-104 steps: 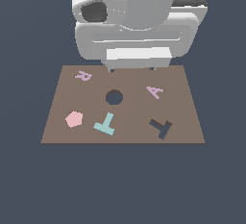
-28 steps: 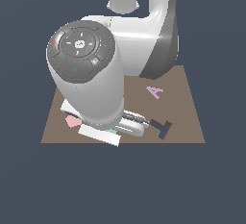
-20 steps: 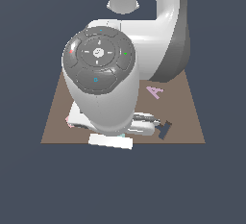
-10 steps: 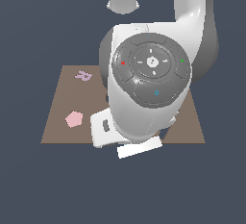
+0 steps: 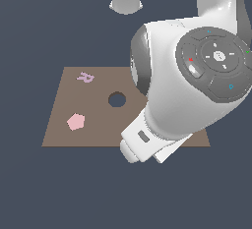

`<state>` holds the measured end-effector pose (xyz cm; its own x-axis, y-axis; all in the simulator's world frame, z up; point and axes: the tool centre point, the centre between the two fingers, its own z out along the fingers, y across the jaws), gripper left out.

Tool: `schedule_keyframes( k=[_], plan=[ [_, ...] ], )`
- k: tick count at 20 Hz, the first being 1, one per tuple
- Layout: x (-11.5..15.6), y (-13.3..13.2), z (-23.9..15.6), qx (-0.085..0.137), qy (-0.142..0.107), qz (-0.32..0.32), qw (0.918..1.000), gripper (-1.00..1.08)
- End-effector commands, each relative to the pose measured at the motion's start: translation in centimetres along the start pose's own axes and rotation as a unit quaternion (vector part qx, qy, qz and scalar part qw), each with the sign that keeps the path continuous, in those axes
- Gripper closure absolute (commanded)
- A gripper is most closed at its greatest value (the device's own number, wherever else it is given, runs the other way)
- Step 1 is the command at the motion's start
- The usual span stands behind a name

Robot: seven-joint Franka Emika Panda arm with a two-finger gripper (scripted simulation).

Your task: Insert a designated object into the corresponding slot on a board.

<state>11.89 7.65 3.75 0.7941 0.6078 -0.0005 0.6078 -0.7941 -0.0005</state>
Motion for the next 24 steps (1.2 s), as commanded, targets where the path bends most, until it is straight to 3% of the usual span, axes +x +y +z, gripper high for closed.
schedule_keyframes(
  k=[1,11,24],
  plan=[
    [0.3,-1.0,-0.1,0.0,0.0,-0.042,0.9991,1.08],
    [0.7,-3.7,-0.2,0.0,0.0,-0.142,0.9899,1.08],
    [0.6,-4.1,0.8,-0.001,0.0,-0.157,0.9877,1.08]
  ],
)
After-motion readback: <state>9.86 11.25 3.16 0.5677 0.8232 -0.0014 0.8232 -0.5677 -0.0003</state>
